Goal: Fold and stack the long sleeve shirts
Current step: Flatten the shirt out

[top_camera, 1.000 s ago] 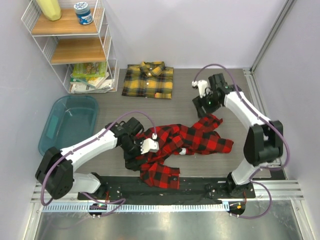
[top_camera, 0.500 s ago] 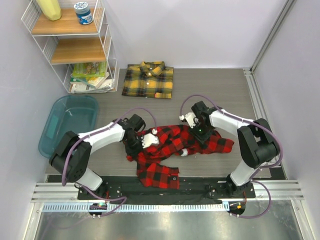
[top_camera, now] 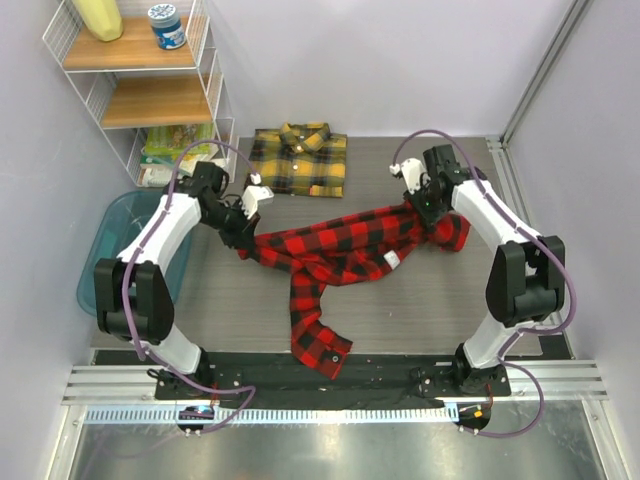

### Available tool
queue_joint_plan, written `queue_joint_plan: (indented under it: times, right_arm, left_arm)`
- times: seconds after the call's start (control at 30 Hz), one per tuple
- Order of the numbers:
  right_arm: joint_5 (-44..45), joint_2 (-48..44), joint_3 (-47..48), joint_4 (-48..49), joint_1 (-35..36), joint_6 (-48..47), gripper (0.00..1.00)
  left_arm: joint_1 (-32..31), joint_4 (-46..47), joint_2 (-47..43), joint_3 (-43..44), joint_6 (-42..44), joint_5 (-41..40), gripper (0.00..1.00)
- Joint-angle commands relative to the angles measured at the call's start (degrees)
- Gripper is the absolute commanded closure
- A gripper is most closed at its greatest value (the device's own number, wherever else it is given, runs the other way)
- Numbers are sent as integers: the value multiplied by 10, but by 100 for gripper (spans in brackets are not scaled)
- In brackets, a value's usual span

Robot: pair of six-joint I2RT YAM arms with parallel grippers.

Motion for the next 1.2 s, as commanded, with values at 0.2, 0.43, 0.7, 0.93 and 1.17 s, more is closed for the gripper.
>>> queue_joint_plan:
  times: [0.2,0.43,0.7,0.93,1.17]
  right_arm:
    - [92,14,116,-20,-18,43,39]
    - [-69,-70,42,-71,-18,66,46]
    - [-345,-213,-28,-14,-13,141,34]
    - [-357,-183,66,-67,-11,131,25]
    - [-358,-253,114,-147,-62,65,18]
  left_arm:
    - [-101,-72,-17,46,-126,84,100]
    - [-161,-19,-49,110,-255,115,100]
    - [-180,86,-35,215,-430,177,100]
    - [-256,211,-5,283,-562,81,100]
    - [-341,338,76,355,-678,-41,100]
